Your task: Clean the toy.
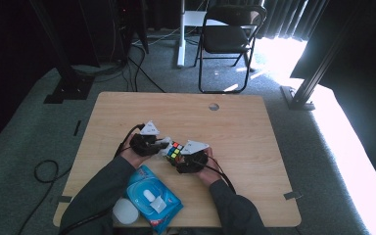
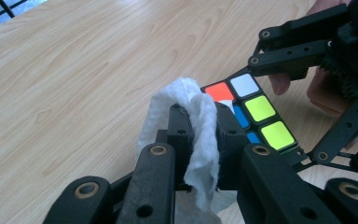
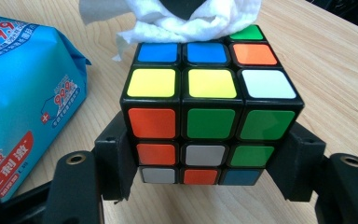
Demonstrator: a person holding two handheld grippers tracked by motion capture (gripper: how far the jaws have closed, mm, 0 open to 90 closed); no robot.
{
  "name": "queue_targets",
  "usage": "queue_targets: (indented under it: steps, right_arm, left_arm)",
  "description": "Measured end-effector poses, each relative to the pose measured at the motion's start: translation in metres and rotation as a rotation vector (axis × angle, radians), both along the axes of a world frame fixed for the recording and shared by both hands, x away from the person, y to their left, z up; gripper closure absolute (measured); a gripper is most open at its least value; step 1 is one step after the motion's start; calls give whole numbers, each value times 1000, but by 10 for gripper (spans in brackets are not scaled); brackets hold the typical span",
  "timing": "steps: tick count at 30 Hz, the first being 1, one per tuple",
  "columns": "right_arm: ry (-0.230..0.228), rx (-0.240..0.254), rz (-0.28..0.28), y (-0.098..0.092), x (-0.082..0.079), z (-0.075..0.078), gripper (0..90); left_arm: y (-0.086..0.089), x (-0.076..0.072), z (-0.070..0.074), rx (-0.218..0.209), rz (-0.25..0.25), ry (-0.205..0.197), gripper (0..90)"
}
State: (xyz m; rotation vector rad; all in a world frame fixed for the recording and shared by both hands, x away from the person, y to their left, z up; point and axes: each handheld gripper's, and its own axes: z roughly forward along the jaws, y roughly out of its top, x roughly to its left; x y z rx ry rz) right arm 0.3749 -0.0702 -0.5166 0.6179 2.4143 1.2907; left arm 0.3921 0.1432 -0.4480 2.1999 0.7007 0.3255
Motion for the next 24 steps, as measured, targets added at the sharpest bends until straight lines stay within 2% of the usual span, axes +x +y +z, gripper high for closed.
queue_targets:
  steps: [4, 7, 12, 16, 21, 24]
  right_arm:
    - [2, 4, 4, -1, 0, 0, 343]
    - [-1, 7, 19, -1, -1, 1, 343]
    - [0, 5, 26, 1, -2, 1, 343]
    - [-2, -2, 31, 2, -3, 0, 342]
    - [-5, -10, 33, 4, -3, -1, 342]
    - [-8, -9, 31, 4, -4, -1, 343]
  left_arm:
    - [-1, 1, 0, 5, 17, -9, 801]
    - [0, 3, 0, -11, 33, -4, 799]
    - [-2, 2, 0, -8, 22, -5, 799]
    - [-8, 0, 0, -15, -8, 1, 798]
    - [-20, -9, 1, -10, -83, 4, 798]
    - [-26, -13, 2, -23, -126, 17, 798]
